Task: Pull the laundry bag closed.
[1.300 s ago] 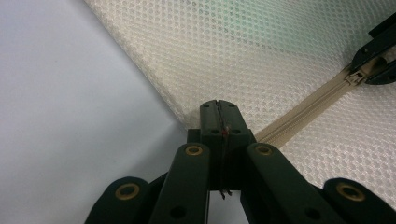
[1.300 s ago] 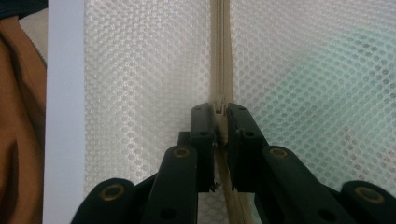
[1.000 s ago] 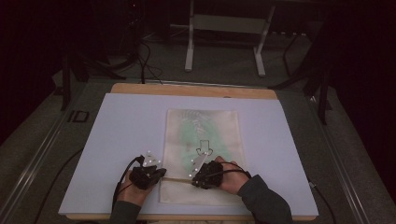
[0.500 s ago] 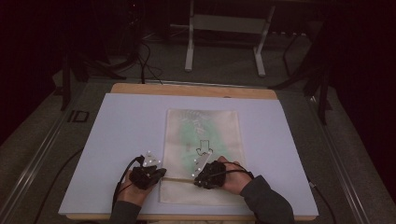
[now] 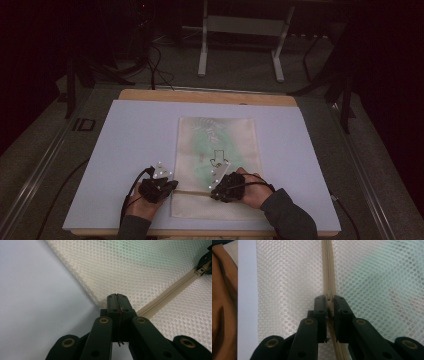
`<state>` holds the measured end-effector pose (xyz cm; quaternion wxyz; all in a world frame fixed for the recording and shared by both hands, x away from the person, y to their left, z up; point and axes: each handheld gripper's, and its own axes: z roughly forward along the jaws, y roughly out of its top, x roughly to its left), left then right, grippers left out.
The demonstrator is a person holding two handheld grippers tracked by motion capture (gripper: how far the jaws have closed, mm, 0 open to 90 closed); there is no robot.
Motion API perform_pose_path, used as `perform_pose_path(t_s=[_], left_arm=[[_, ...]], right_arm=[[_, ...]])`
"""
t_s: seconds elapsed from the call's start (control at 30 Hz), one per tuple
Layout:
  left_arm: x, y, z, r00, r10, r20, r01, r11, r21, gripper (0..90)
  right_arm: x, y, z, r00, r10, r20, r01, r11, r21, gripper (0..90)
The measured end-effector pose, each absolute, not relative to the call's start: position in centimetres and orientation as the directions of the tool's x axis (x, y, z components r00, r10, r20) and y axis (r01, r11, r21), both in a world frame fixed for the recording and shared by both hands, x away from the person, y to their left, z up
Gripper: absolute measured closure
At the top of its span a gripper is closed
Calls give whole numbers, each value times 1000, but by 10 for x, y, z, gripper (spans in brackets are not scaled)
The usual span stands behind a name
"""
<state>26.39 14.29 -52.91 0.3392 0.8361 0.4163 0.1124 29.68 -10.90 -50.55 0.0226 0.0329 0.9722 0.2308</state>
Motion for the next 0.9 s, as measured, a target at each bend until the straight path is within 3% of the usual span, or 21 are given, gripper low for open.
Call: perform_pose_path(t_s=[0.9], left_arm=[[264, 142, -529, 626, 774, -92, 620, -423, 661, 895]], right_arm=[[298, -123, -505, -996, 86, -23, 67, 894, 442, 824]])
